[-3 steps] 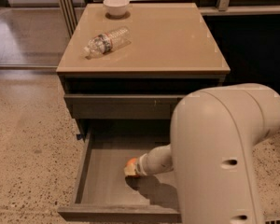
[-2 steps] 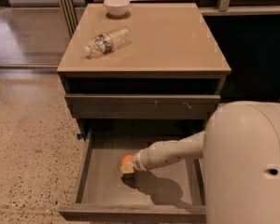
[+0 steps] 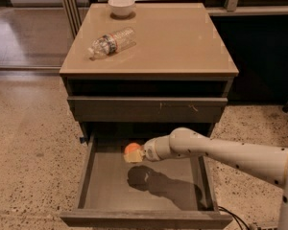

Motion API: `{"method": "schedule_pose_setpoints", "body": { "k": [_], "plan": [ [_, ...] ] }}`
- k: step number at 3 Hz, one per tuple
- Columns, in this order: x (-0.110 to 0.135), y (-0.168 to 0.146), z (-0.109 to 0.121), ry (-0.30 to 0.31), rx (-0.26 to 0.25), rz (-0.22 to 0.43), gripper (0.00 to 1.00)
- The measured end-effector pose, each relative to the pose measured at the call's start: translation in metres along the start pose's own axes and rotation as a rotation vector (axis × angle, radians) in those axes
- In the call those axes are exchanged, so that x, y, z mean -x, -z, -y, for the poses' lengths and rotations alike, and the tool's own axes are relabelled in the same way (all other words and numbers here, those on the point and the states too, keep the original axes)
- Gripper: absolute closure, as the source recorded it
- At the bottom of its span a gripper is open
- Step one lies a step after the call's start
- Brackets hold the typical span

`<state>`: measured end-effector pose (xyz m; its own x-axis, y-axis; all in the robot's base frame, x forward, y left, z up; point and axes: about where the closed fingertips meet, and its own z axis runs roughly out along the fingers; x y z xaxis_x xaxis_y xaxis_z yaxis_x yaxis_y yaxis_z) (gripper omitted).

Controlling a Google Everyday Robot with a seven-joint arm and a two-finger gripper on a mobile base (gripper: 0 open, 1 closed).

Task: Pick orange from middle drawer and place on counter

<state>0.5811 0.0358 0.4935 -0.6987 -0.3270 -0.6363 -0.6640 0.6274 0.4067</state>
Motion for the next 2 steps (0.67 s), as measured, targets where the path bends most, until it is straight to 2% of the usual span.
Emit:
{"method": "schedule_pose_setpoints", "body": {
  "k": [1,2],
  "plan": [
    [0.030,0.105,0.003,-0.017,-0.035,0.083,1.00],
    [0.057,0.213,0.025,-0.026,-0.110,0.148,1.00]
  ]
}}
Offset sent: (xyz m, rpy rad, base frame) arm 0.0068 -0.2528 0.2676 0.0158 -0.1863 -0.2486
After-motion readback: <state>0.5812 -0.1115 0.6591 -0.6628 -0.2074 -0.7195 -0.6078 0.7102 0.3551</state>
